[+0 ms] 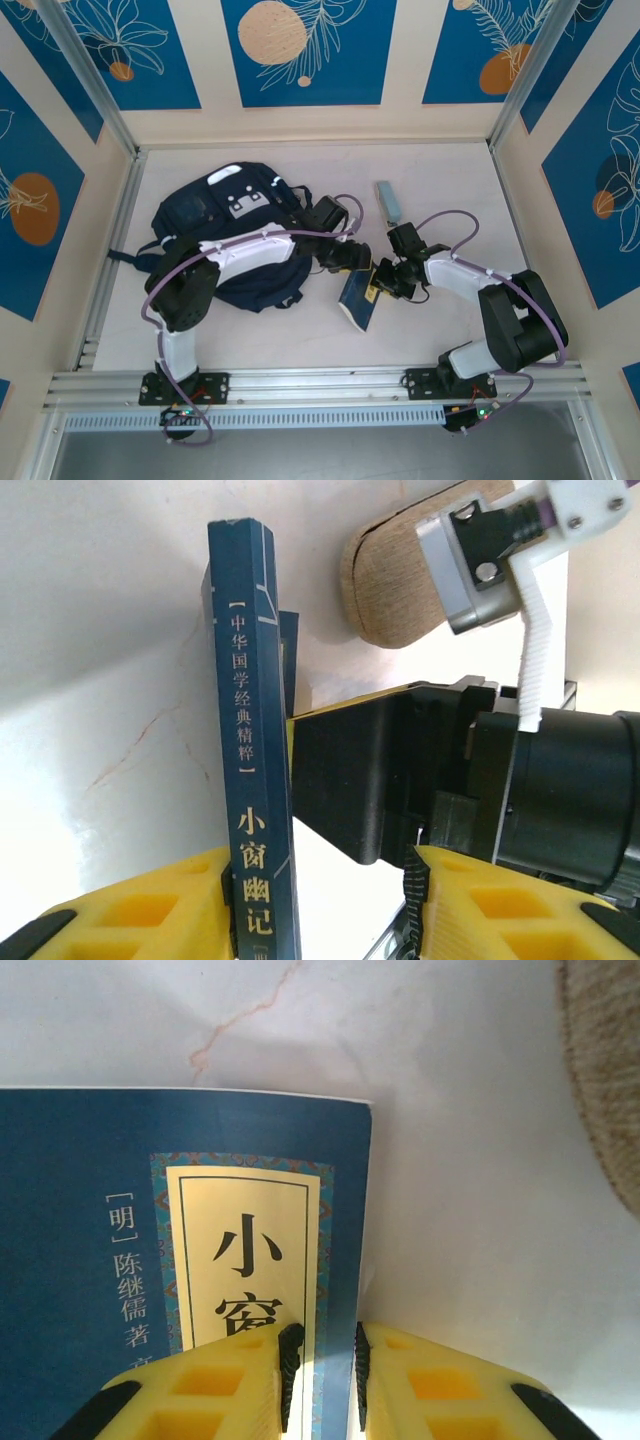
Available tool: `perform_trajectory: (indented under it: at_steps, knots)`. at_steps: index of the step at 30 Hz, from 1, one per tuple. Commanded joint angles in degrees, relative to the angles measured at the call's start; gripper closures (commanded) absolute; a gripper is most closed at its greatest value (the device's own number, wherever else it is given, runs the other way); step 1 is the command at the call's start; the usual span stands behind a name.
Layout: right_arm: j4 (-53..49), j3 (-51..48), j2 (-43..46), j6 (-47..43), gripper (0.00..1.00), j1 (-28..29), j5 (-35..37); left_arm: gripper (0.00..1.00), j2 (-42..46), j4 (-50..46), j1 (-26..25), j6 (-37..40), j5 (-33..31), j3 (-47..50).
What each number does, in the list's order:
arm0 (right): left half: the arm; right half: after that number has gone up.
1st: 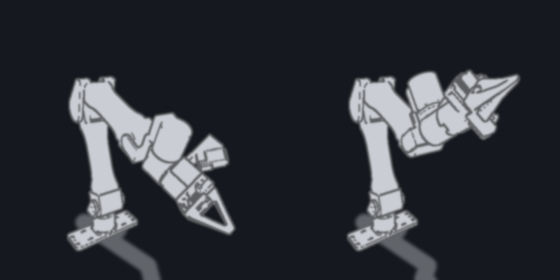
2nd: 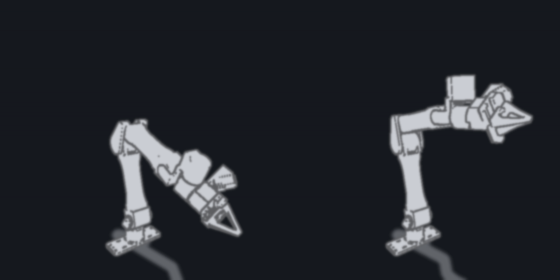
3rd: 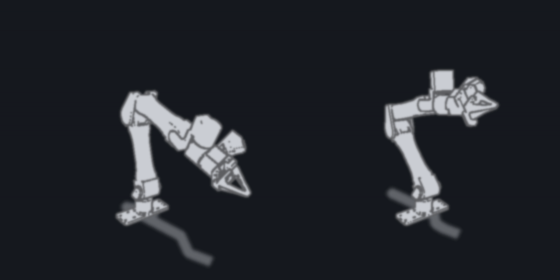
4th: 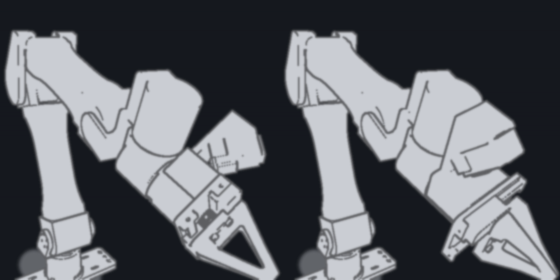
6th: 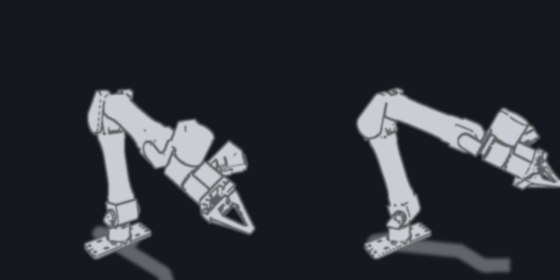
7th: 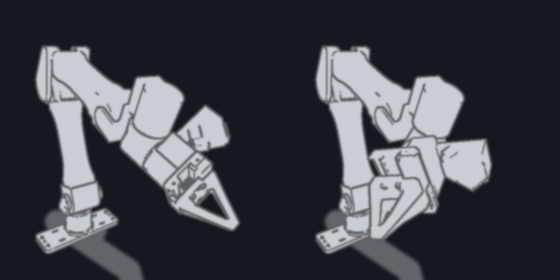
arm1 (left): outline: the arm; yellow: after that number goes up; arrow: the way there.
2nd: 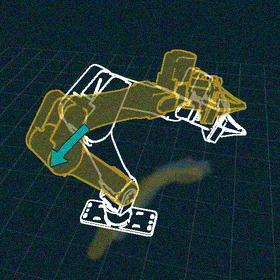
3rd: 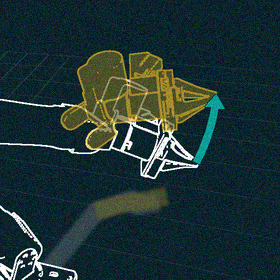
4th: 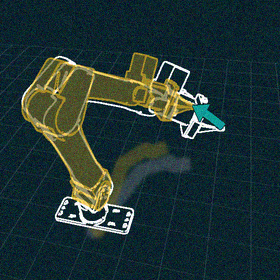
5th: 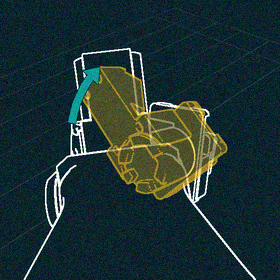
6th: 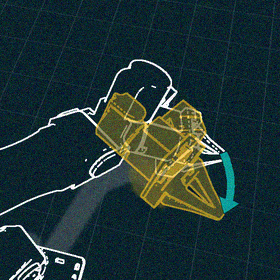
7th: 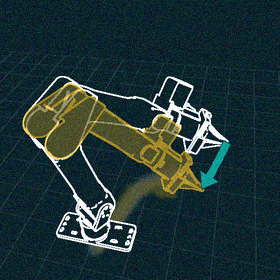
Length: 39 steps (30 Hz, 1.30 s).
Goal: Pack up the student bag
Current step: Pick up the book at the center of the table, then pass the book.
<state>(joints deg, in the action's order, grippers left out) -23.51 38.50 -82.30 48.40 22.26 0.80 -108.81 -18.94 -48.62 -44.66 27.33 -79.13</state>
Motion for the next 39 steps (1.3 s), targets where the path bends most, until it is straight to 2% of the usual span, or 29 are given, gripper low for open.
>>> perform_trajectory:
  at_steps: [1,6,11,13,16,18,22,24,28,33,39]
  knots:
    - [0.2,-0.1,-1.4,0.6,0.73,0.8,-1.1,0.55,-0.9,-2.5,-0.9,0.8,0.0,-1.2]
    - [0.3,-0.4,-1.2,0.5,0.73,0.8,-0.9,0.64,-1.6,-5.9,-0.9,2.6,-2.3,-2.4]
    - [0.8,-0.5,1.5,-0.8,0.69,0.7,-1.1,0.87,1.0,-8.3,-0.9,5.3,-7.3,-3.0]
    - [0.5,-0.1,4.0,-1.6,0.66,0.5,-1.1,0.93,3.4,-8.2,-0.8,6.0,-10.1,-2.6]
    - [0.4,0.7,8.6,-1.6,0.54,-0.5,-2.5,1.0,7.0,-9.1,0.0,6.8,-14.1,-2.4]
    - [2.2,0.6,11.7,-0.7,0.43,-1.4,-5.4,1.0,9.8,-8.6,1.0,6.4,-16.0,-1.5]
    - [12.9,-1.2,16.5,4.4,0.26,-3.5,-17.3,1.0,16.0,-6.5,4.1,3.1,-20.1,0.6]
    - [19.7,-1.7,17.1,9.0,0.19,-4.0,-22.6,1.0,19.3,-4.1,6.0,-0.2,-21.4,2.2]
    - [33.0,-2.6,16.0,20.1,0.09,-4.0,-28.0,1.0,25.8,5.3,10.2,-10.5,-21.0,7.9]
    - [46.8,-2.7,12.6,32.8,0.01,-3.4,-30.3,1.0,30.9,15.8,14.3,-20.9,-20.6,13.3]
    - [60.9,-2.1,6.4,46.2,0.01,-2.3,-31.9,1.0,32.6,21.5,15.3,-28.5,-21.9,15.1]
